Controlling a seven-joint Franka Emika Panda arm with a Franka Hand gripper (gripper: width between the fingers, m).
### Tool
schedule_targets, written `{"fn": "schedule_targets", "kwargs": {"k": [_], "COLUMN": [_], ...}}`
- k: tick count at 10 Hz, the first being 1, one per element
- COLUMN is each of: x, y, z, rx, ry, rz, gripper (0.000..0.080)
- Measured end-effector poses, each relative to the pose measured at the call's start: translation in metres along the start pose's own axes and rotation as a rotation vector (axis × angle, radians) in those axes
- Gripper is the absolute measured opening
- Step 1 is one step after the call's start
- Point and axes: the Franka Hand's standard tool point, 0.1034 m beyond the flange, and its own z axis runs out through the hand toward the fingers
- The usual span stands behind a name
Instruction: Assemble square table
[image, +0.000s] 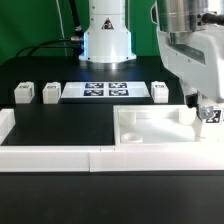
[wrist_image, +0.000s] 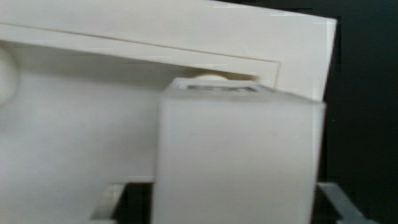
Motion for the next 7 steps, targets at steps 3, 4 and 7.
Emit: {"fn": "schedule_targets", "kwargs": {"k": [3, 4, 7], "x": [-0.023, -0.024, -0.024], "y": [-0.003, -0.003, -0.004], "z": [0.000, 0.001, -0.002], "rx": [-0.021, -0.021, -0.038], "ry": [0.039, 0.036, 0.049], "rz": [-0.430, -0.501, -0.906], "gripper": [0.0640, 0.0640, 0.0649]}}
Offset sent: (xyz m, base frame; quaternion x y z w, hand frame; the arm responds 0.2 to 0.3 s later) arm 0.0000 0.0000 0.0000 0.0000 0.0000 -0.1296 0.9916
